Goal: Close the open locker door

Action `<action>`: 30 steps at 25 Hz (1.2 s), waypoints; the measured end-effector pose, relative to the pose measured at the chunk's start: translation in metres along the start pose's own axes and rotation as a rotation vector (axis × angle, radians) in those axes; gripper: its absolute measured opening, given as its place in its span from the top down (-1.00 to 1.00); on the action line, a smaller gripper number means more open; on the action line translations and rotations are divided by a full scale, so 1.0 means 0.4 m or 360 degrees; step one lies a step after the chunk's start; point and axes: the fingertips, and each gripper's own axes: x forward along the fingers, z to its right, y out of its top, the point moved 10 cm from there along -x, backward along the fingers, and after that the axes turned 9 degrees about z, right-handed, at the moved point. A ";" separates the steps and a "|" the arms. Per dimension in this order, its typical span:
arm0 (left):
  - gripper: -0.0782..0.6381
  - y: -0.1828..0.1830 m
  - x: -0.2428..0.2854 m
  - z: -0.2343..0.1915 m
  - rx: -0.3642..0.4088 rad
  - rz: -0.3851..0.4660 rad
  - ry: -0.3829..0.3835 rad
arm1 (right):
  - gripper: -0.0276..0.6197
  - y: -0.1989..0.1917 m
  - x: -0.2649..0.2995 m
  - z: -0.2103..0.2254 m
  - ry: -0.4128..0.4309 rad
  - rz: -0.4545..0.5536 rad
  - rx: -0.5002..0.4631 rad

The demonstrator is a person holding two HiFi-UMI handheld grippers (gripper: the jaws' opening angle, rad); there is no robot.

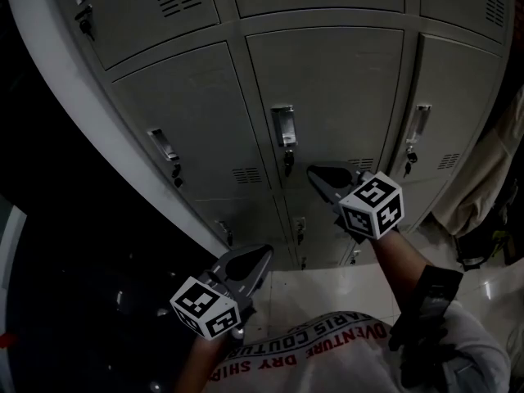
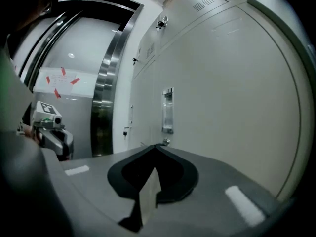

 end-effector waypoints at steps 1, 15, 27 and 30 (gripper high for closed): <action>0.77 -0.005 -0.005 0.010 -0.0005 0.0001 -0.0010 | 0.93 -0.011 -0.024 -0.029 0.0045 -0.0025 0.0016; 0.77 -0.058 -0.268 0.220 -0.0088 0.0042 0.0033 | 0.93 -0.104 -0.384 -0.449 0.0398 -0.0259 0.0276; 0.77 -0.066 -0.365 0.361 0.0012 0.0047 -0.0055 | 0.93 -0.038 -0.463 -0.603 0.0417 -0.0085 0.0245; 0.77 -0.059 -0.389 0.417 0.0034 0.0027 -0.0119 | 0.93 -0.026 -0.513 -0.674 0.0416 -0.0082 0.0283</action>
